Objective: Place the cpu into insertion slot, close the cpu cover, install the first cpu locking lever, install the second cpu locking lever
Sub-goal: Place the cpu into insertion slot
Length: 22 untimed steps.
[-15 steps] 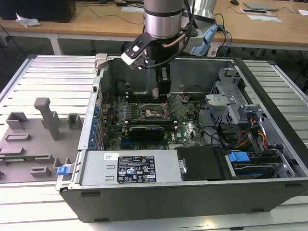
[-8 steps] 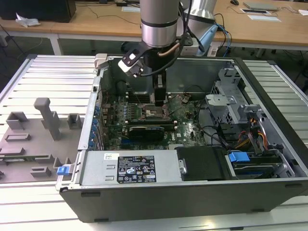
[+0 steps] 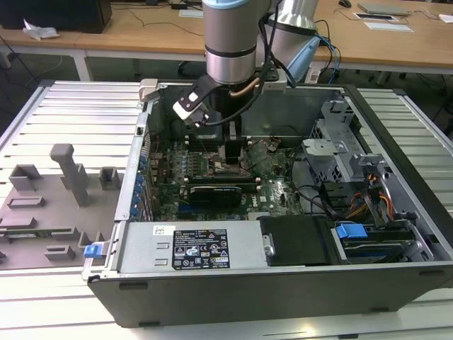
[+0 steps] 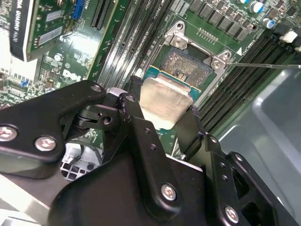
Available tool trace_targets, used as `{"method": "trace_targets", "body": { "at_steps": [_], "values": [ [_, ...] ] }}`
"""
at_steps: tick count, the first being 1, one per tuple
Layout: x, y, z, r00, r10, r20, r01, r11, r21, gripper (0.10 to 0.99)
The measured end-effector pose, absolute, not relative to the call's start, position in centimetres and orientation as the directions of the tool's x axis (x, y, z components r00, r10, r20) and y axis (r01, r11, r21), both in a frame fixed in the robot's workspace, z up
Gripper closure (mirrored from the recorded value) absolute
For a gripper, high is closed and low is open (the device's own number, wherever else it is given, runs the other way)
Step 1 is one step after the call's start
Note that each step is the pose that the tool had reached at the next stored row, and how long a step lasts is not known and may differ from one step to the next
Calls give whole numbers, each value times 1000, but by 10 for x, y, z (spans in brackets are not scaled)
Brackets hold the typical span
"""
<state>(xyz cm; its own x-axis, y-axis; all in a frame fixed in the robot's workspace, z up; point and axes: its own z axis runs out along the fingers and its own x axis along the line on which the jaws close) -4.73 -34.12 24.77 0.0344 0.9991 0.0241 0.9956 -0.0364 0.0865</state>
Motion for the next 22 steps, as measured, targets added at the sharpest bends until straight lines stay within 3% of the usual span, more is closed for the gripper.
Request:
{"method": "trace_targets", "body": {
  "at_steps": [22],
  "values": [
    [-48,-324,216,29,999,24,996,-31,85,545]
  ]
}}
